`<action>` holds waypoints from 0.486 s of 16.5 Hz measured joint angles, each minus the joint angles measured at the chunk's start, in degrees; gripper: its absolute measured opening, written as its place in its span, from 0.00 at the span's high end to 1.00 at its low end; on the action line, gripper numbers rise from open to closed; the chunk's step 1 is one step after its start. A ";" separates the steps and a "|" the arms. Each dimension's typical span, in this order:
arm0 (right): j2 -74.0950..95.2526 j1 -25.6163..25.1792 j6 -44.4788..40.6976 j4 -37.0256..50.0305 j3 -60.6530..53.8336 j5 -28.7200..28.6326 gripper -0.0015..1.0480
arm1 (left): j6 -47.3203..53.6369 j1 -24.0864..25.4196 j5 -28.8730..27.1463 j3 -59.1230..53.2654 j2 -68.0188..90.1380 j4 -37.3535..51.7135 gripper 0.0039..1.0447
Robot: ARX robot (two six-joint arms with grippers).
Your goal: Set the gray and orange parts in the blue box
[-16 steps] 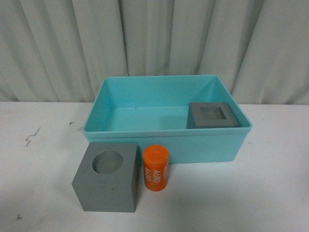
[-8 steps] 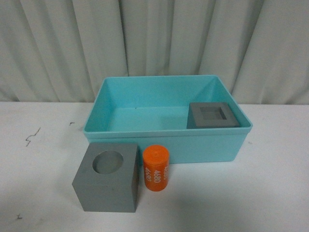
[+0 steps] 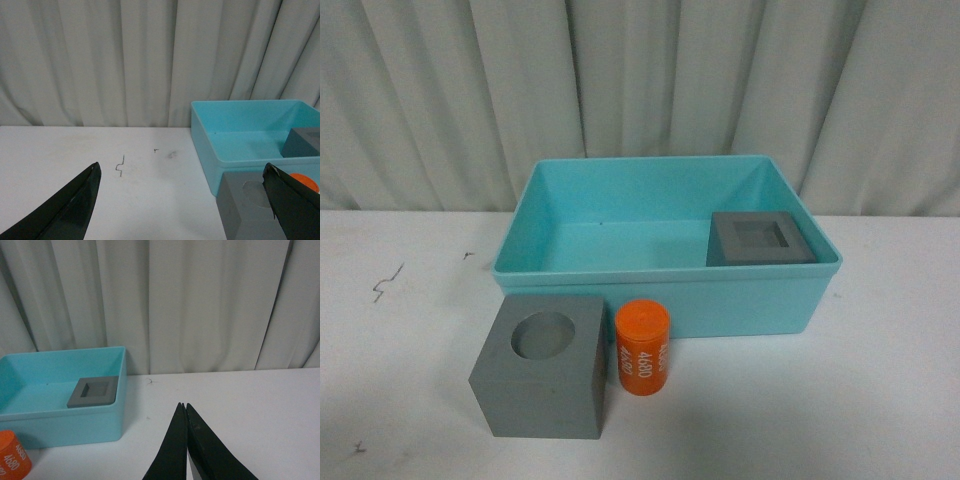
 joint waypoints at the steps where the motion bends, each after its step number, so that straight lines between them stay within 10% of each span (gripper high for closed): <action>1: -1.90 0.00 0.00 -1.86 0.00 0.02 0.98 | 0.00 0.00 0.00 0.00 0.00 0.00 0.06; 8: -11.43 0.00 0.00 -11.50 0.00 0.00 0.98 | 0.02 0.00 0.00 -0.02 0.00 0.00 0.06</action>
